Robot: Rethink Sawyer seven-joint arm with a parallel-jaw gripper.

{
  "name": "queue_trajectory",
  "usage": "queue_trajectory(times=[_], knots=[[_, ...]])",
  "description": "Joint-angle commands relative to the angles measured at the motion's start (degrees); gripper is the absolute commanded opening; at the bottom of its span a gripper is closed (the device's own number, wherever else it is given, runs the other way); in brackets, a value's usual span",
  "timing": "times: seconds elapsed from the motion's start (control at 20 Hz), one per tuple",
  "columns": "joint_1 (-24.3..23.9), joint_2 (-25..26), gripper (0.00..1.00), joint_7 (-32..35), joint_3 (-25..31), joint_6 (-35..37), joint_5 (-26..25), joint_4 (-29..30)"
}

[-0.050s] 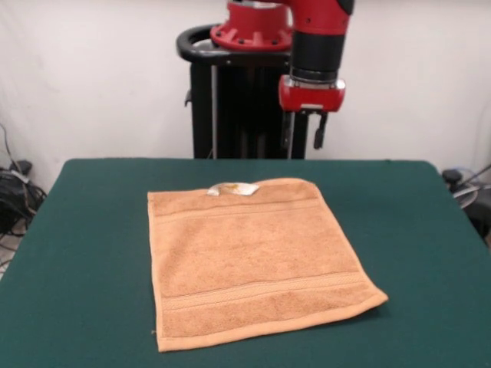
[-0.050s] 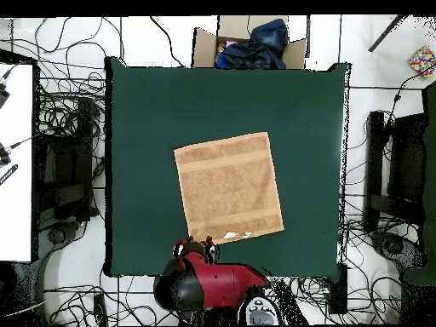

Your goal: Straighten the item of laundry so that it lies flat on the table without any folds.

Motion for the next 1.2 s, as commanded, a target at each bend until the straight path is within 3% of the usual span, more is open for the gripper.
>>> queue_trajectory(times=[0.05,0.3,0.7,1.2], knots=[[0.25,-1.95,1.00,10.89,-0.85,3.72,3.40,1.47],[0.11,-3.95,1.00,9.46,-0.10,7.71,4.38,0.17],[1.15,-3.13,1.00,6.02,-0.95,13.70,5.32,-11.50],[-2.05,-6.05,1.00,4.79,2.99,16.94,3.80,-14.05]])
